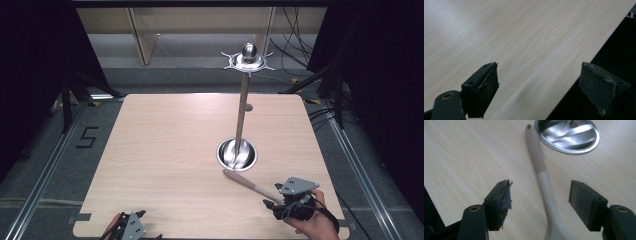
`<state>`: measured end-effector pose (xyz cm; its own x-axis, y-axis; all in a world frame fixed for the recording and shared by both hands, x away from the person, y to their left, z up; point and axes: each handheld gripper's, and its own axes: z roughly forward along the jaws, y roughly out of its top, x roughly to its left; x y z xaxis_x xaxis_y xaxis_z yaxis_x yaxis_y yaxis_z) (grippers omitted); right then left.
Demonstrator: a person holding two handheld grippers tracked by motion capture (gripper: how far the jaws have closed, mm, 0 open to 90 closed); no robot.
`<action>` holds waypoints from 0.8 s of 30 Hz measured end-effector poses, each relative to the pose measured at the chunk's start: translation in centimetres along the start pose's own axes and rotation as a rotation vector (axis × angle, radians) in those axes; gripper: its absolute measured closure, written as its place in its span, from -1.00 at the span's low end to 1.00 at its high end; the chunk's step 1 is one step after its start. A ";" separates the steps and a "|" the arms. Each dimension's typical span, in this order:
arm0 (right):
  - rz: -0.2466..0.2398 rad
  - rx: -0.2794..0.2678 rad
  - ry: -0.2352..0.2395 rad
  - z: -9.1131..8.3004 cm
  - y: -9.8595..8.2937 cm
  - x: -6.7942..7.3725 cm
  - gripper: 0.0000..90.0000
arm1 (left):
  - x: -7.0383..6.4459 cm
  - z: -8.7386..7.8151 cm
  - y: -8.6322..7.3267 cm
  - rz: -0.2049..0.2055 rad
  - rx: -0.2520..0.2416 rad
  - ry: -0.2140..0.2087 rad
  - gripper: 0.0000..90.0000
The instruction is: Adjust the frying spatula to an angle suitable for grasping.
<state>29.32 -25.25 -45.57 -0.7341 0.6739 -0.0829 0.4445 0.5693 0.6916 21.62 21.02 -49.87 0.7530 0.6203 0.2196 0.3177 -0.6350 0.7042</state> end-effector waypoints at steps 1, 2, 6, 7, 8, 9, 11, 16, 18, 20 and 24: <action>-0.001 0.006 0.009 0.0 0.2 0.0 -0.22 | -0.1 0.0 0.0 -0.011 -0.002 0.000 -0.67; 0.004 0.019 0.019 0.2 0.5 0.1 -0.21 | -0.1 0.0 0.0 -0.010 -0.003 0.000 -0.67; -0.006 0.051 0.029 1.0 1.7 0.1 -0.18 | -0.5 0.0 -0.1 -0.068 0.003 0.006 -0.67; 0.006 0.061 0.025 1.1 2.0 0.0 -0.17 | -0.3 0.1 0.0 -0.038 -0.016 0.006 -0.67; 0.012 0.043 0.016 1.6 2.3 0.1 -0.15 | -0.1 -0.1 0.0 -0.018 -0.003 0.000 -0.67; 0.014 0.079 0.036 1.7 2.8 0.0 -0.13 | -0.1 -0.1 0.0 -0.008 -0.003 -0.001 -0.67; 0.022 0.074 0.024 2.4 3.3 0.0 -0.10 | 0.0 -0.1 0.0 -0.005 -0.003 -0.001 -0.67; 0.007 0.144 0.027 3.9 4.5 -0.2 -0.05 | -0.1 -0.1 0.0 -0.006 -0.004 -0.001 -0.67; -0.001 0.168 0.033 4.4 4.7 -0.3 -0.02 | -0.1 -0.1 0.1 -0.003 -0.005 -0.001 -0.67; -0.031 0.177 0.013 5.1 4.8 -0.5 -0.01 | -0.2 -0.1 0.1 -0.002 -0.004 -0.001 -0.67; -0.018 0.230 0.021 5.9 5.2 -0.5 0.07 | -0.2 -0.1 0.0 0.000 -0.002 -0.001 -0.67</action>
<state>35.08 -19.85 -46.18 -0.7524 0.6542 -0.0765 0.5349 0.6747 0.5085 21.48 20.91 -49.83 0.7535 0.6198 0.2194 0.3163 -0.6342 0.7055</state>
